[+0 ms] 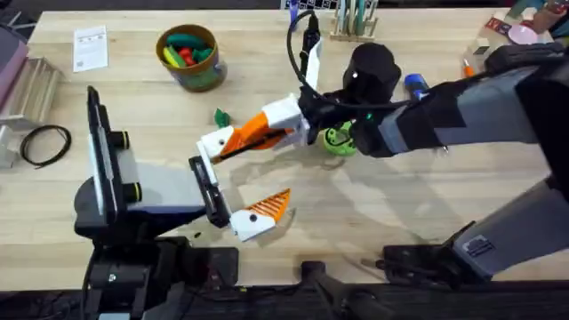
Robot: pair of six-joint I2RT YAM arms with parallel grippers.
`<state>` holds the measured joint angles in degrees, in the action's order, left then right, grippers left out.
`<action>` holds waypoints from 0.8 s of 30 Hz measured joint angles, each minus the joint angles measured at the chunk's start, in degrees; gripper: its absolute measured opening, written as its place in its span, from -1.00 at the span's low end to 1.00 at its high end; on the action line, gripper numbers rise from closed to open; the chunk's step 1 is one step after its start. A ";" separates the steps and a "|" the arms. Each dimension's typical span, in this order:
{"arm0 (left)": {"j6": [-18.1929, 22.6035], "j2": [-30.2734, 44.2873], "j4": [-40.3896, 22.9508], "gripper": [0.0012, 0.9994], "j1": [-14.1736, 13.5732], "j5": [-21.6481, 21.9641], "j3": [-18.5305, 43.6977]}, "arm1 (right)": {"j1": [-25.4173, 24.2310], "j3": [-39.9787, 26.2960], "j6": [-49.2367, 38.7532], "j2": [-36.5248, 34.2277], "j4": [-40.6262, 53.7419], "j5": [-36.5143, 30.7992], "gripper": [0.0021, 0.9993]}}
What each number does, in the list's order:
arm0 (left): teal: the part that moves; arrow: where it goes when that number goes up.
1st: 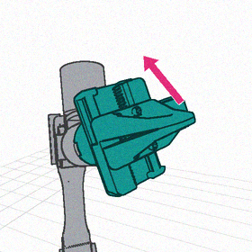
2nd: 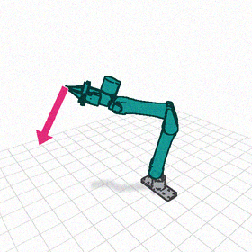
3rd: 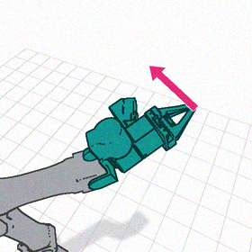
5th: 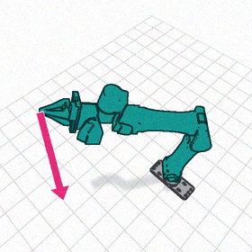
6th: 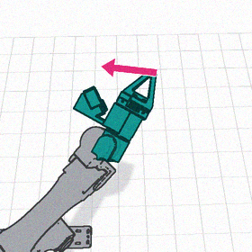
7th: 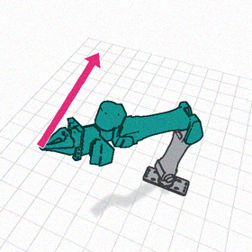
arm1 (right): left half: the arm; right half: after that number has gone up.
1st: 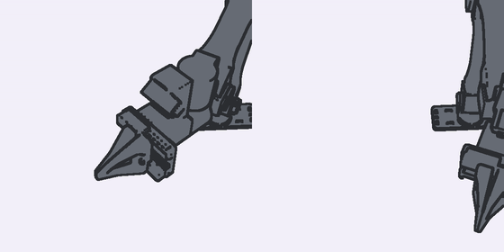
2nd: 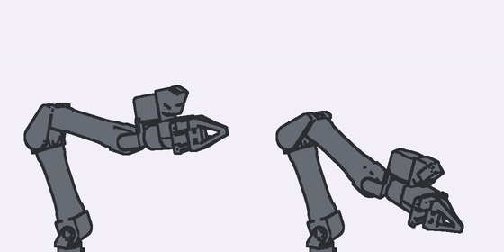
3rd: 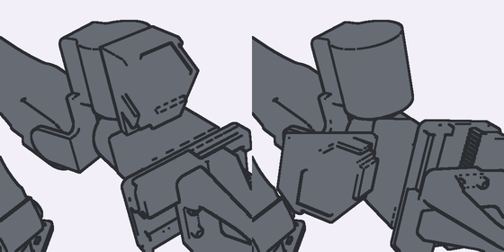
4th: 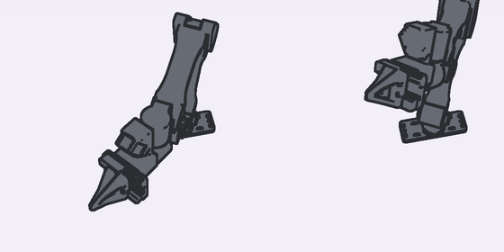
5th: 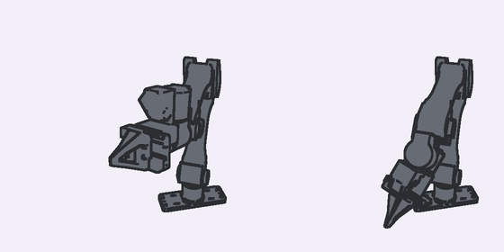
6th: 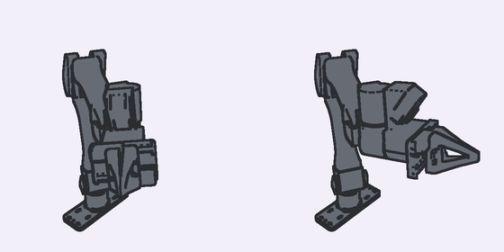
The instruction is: Pick up the gripper from the table and insert it into the empty holder that is missing its gripper. Then pick up a screw, insert it into the mounting hole, and use the screwdriver to tighten it. Finally, clean up the table by picking up the vegetable and placing it into the bucket.
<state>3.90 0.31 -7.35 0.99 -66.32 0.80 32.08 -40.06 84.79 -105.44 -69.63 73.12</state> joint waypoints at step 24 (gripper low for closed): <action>-0.02 0.01 -0.04 0.97 -0.11 -0.33 0.00 | -6.28 -0.83 -11.64 8.13 16.19 -2.15 0.66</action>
<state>3.88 0.32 -7.40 0.89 -66.65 0.80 25.80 -40.89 73.15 -97.31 -53.44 70.97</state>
